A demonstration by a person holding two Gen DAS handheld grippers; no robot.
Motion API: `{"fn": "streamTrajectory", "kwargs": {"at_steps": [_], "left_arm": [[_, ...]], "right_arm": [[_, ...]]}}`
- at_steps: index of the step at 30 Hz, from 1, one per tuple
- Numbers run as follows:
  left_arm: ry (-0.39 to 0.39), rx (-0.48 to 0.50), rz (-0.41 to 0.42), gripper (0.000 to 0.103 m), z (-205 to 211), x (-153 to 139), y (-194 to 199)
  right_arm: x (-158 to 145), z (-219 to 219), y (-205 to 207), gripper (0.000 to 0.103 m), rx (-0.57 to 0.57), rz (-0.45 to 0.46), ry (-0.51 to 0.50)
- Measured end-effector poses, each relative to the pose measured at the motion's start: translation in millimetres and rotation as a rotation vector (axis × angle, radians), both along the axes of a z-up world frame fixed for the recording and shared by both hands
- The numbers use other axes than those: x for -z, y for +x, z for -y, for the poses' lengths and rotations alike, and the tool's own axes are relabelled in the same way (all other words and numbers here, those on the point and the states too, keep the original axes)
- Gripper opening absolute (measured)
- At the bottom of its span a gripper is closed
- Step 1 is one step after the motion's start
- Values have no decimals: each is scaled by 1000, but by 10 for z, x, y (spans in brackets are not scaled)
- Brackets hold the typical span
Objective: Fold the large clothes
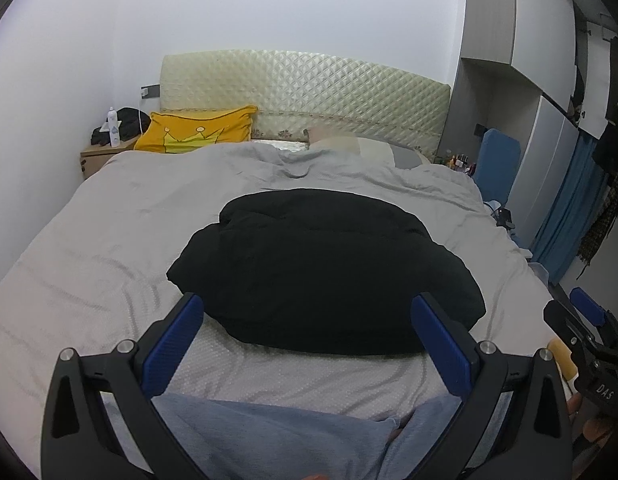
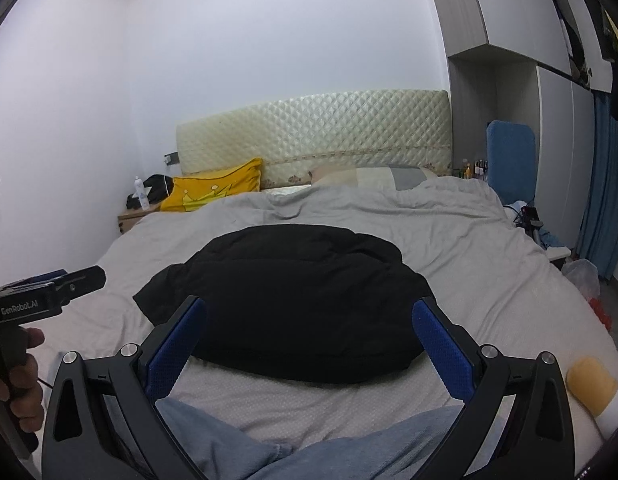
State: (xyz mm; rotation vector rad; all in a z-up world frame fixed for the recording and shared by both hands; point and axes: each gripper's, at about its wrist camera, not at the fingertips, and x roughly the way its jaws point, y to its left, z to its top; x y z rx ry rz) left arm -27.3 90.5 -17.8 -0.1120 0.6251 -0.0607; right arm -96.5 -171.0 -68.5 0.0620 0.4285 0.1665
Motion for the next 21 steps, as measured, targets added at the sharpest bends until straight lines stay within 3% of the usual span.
{"fn": "streamTrajectory", "kwargs": {"at_steps": [21], "left_arm": [[-3, 3, -7, 103, -20, 41, 16]], "right_arm": [[23, 34, 16, 103, 16, -11, 24]]}}
